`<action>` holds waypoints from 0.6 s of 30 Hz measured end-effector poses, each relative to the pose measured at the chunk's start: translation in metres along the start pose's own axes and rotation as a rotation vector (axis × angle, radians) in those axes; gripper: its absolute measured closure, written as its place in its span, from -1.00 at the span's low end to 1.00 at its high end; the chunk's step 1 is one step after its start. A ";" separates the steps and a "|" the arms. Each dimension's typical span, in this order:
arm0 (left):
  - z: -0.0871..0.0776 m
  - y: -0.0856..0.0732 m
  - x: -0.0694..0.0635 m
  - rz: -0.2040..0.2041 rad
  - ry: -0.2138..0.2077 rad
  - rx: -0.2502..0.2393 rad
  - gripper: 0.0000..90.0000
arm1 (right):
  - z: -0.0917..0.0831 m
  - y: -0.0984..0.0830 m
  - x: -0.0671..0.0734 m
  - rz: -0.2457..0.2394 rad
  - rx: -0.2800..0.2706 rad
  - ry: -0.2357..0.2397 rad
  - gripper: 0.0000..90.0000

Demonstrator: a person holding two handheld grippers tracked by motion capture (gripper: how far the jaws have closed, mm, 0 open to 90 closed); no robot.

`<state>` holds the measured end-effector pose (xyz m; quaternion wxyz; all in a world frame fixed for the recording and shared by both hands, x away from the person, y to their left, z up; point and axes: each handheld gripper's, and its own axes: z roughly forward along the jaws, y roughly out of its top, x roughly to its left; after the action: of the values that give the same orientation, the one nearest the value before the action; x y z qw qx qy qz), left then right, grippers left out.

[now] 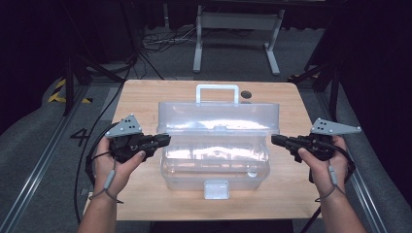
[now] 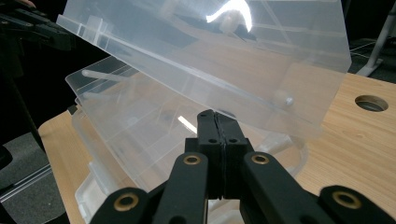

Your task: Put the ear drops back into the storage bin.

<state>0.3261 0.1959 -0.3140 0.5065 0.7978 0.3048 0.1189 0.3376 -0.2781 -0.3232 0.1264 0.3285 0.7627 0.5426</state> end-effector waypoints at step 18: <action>0.000 -0.002 -0.010 0.015 -0.019 0.096 0.78 | 0.000 -0.010 0.002 0.011 0.024 0.021 1.00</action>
<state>0.3174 0.1909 -0.3144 0.4694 0.8247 0.2992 0.1001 0.3320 -0.2787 -0.3315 0.1114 0.3287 0.7686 0.5374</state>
